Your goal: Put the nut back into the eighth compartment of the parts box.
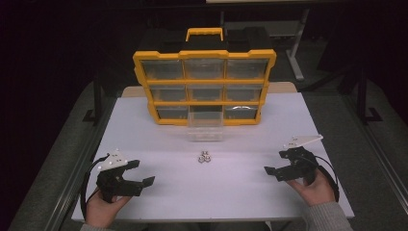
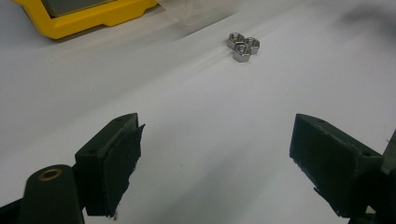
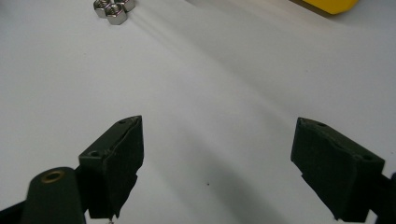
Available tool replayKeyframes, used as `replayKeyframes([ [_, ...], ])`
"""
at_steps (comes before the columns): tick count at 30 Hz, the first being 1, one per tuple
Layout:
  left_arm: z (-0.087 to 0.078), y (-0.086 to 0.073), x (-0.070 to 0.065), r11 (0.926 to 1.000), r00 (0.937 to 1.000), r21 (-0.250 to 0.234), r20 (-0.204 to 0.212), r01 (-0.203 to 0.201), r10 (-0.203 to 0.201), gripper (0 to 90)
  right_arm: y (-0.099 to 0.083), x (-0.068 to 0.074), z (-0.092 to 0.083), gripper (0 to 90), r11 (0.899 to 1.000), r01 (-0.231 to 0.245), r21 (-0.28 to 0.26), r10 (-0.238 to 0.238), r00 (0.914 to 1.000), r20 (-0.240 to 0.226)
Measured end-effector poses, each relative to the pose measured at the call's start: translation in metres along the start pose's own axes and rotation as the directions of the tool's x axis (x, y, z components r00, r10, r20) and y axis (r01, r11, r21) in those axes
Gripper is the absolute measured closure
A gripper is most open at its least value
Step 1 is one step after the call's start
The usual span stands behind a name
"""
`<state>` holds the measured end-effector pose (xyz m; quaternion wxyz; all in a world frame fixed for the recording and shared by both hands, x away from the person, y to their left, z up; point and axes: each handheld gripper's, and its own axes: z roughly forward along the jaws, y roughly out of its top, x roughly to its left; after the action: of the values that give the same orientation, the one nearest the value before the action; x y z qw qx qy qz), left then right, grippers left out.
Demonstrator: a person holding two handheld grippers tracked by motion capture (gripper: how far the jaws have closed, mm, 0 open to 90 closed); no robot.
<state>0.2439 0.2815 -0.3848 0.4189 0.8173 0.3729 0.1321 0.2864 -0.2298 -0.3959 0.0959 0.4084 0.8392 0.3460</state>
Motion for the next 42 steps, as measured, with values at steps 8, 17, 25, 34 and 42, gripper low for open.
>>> replayKeyframes([
  [8,0.000,0.000,0.000,1.0000,1.0000,0.001,-0.001,0.002,-0.002,16.2,0.012,0.005,0.006,16.5,0.999,0.028,0.032,-0.028,0.9995,-0.015],
  [17,0.000,0.001,-0.001,1.0000,1.0000,-0.006,-0.003,0.004,-0.004,16.3,0.029,0.014,0.013,18.6,0.996,0.069,0.064,-0.067,0.9967,-0.046],
  [25,0.002,0.001,-0.002,1.0000,1.0000,0.001,0.008,-0.003,0.003,15.9,0.051,0.027,0.028,21.3,0.990,0.110,0.089,-0.102,0.9909,-0.087],
  [34,0.001,0.001,-0.002,1.0000,1.0000,-0.004,0.006,0.002,-0.002,15.9,0.073,0.038,0.048,25.6,0.980,0.165,0.113,-0.152,0.9815,-0.116],
  [42,0.000,0.002,-0.001,0.9999,1.0000,-0.009,0.004,0.005,-0.005,15.9,0.089,0.050,0.063,29.9,0.970,0.209,0.127,-0.190,0.9708,-0.146],
])
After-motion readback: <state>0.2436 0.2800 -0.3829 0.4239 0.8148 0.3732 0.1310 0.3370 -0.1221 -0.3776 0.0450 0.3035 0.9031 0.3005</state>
